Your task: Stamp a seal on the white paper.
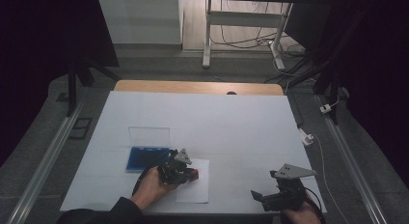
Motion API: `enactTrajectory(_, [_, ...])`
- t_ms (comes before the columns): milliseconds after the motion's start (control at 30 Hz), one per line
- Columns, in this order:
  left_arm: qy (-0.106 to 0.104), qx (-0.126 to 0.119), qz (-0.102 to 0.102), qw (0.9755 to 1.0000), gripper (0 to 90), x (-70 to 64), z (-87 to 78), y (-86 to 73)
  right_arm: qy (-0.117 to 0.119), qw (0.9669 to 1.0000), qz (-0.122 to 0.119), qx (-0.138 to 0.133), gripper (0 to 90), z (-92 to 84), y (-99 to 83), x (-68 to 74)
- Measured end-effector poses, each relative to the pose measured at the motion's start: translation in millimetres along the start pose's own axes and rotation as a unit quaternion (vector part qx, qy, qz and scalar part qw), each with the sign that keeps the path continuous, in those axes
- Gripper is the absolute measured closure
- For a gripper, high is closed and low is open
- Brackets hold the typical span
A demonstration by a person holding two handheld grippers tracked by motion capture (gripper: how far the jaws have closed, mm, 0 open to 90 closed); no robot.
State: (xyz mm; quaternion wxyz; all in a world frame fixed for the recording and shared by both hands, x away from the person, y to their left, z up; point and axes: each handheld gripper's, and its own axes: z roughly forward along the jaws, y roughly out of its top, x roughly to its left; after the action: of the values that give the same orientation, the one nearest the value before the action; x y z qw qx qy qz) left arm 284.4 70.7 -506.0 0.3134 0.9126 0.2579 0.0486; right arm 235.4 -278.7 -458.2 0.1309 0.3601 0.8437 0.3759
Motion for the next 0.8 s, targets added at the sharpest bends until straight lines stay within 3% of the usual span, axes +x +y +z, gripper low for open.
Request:
enactTrajectory(67, [0.008,0.002,0.005,0.9999,80.4,-2.7,-0.1,0.8,0.0,1.0,0.0,0.0,2.4,0.0,0.0,0.1])
enactTrajectory(500, [0.007,0.004,0.011,0.9999,79.8,-1.8,-1.5,2.2,0.004,1.0,0.004,-0.006,2.4,-0.7,-0.7,-1.0])
enactTrajectory(800, [-0.002,-0.018,0.002,0.9998,79.8,2.4,-9.0,3.5,0.005,1.0,0.006,-0.006,2.4,-1.3,-0.8,-1.5])
